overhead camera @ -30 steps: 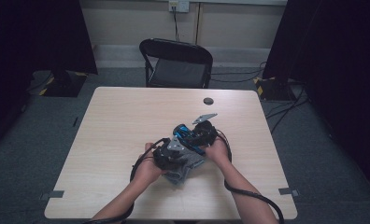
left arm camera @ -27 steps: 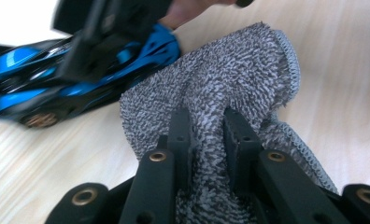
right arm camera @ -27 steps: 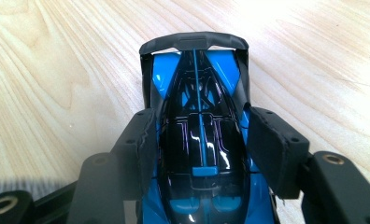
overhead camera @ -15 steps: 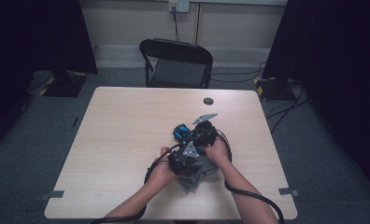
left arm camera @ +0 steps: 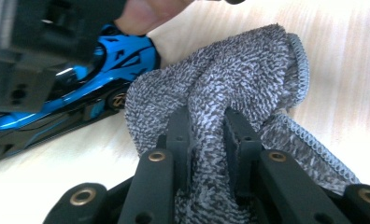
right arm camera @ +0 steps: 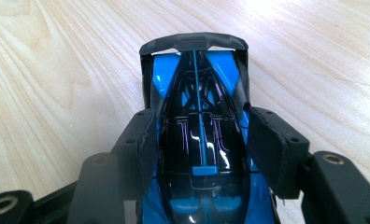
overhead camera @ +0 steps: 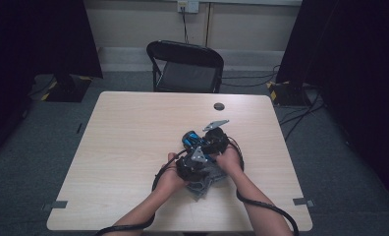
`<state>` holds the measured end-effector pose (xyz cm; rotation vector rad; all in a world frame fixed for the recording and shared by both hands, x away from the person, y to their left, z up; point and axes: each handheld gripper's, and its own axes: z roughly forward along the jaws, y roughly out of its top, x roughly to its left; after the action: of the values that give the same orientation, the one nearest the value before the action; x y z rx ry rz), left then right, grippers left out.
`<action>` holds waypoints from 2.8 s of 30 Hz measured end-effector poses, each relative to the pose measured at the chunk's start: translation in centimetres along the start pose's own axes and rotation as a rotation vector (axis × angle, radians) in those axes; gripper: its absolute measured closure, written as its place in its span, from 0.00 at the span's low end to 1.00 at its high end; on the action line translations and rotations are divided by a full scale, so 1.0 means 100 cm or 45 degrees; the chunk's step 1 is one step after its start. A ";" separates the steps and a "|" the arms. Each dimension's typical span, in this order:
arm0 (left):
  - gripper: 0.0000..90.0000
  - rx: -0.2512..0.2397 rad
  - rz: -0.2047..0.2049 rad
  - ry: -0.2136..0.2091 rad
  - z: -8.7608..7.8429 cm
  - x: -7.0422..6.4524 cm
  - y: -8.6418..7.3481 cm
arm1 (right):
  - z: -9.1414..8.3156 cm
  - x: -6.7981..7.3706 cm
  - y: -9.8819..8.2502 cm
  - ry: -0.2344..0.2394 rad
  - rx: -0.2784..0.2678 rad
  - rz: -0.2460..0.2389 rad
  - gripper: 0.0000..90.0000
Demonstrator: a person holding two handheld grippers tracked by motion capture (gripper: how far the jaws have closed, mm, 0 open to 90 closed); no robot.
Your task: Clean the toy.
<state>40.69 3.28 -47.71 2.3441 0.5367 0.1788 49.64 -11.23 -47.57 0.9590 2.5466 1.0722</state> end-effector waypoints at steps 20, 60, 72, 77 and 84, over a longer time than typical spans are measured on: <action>0.83 0.003 -0.074 0.081 -0.013 0.027 -0.011 | 0.000 0.001 0.000 -0.005 0.000 -0.003 0.48; 0.82 0.041 -0.156 0.270 -0.037 0.082 -0.027 | 0.000 0.002 0.000 -0.014 0.003 -0.011 0.48; 0.83 0.012 -0.254 0.334 -0.051 0.099 -0.037 | -0.001 0.002 0.000 -0.015 0.002 -0.010 0.48; 0.83 0.000 -0.269 0.351 -0.061 0.098 -0.041 | -0.001 0.002 0.000 -0.013 0.004 -0.011 0.48; 0.83 -0.038 -0.237 0.316 -0.073 0.084 -0.041 | -0.001 0.001 0.000 -0.009 0.006 -0.007 0.48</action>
<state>44.93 14.08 -45.25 2.2408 0.8628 0.3910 49.55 -11.19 -47.53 0.9542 2.5455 1.0597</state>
